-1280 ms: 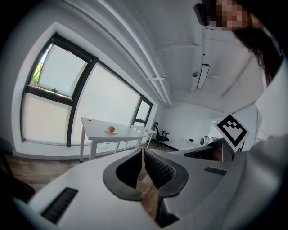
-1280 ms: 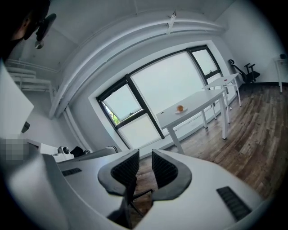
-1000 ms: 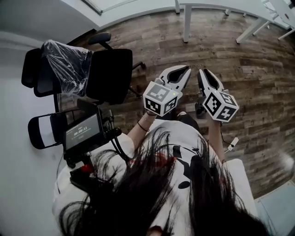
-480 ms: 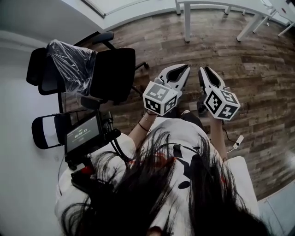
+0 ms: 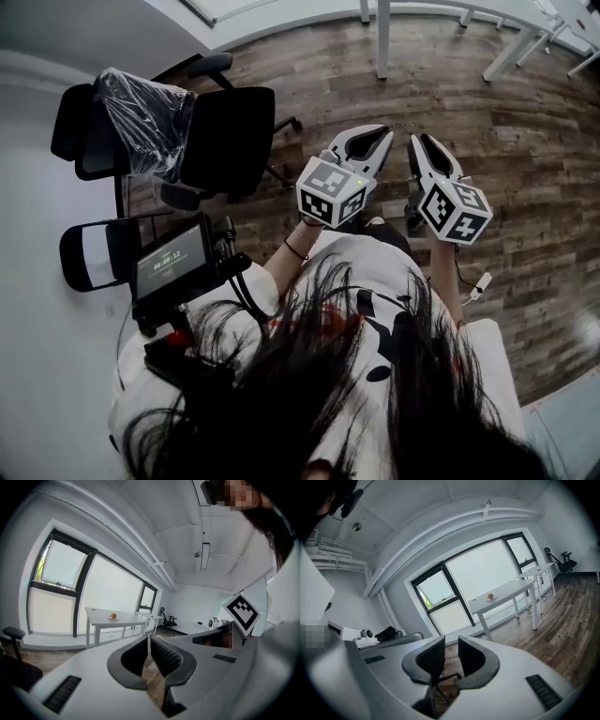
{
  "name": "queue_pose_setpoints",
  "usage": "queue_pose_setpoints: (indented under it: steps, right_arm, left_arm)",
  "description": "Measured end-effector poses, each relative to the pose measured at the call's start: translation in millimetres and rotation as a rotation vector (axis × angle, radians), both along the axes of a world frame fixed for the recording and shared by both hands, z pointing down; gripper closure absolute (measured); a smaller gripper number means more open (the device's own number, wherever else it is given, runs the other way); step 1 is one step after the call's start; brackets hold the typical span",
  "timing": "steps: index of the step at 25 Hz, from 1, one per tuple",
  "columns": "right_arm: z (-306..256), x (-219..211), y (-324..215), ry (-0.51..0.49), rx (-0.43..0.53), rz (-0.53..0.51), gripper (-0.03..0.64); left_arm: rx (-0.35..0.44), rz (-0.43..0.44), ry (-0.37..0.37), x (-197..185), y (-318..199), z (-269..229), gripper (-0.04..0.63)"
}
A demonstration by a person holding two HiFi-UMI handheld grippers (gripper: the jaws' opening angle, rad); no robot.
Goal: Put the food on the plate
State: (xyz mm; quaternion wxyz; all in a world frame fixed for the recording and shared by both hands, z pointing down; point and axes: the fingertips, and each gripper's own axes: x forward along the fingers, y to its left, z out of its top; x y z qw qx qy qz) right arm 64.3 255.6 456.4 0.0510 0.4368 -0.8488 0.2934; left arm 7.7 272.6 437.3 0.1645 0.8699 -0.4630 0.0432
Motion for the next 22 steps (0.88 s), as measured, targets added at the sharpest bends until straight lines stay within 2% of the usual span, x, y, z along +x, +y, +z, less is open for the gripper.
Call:
queue_pose_setpoints:
  steps: [22]
  right_arm:
    - [2.0,4.6,-0.8,-0.002,0.008,0.020,0.523]
  left_arm:
    - [0.027,0.024,-0.008,3.8,-3.2,-4.5,0.589]
